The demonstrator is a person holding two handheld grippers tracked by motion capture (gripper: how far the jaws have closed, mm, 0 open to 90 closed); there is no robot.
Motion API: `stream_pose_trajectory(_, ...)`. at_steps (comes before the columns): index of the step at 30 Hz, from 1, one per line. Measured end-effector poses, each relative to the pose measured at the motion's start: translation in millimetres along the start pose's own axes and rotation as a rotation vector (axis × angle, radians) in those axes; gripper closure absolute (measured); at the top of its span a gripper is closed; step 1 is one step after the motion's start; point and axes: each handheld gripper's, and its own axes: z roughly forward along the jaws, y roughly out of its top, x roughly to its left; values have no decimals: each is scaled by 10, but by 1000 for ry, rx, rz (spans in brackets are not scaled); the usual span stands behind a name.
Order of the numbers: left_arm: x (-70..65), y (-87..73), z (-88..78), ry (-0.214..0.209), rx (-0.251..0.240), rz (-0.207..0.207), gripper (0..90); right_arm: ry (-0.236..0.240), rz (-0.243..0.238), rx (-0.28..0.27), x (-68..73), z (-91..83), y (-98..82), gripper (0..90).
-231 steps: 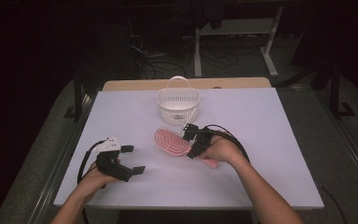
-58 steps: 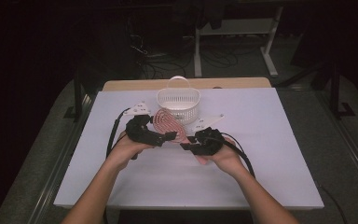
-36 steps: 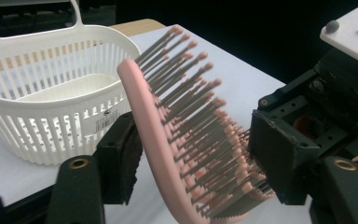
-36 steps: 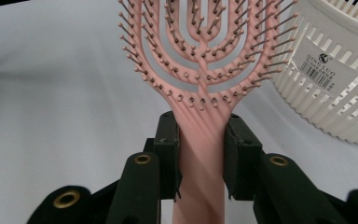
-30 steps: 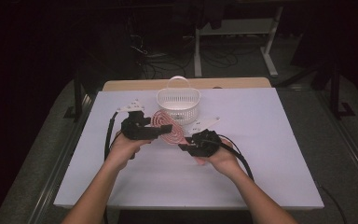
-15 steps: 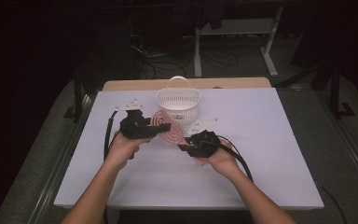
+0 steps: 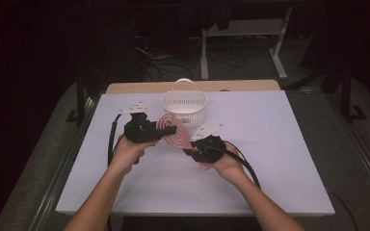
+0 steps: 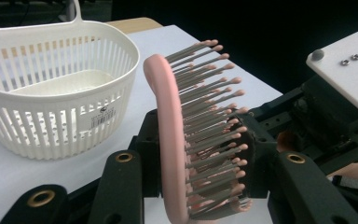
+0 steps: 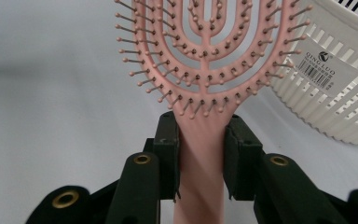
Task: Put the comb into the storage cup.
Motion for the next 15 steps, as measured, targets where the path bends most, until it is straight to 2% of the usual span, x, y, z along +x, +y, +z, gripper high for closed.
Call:
stream_pose_trajectory(10, -34, 21, -8, -19, -11, 7, 646, -6, -1, -1, 13, 23, 3, 675)
stream_pose_trajectory(15, -47, 31, -20, -18, -13, 12, 649, -2, 6, -9, 8, 20, 7, 589)
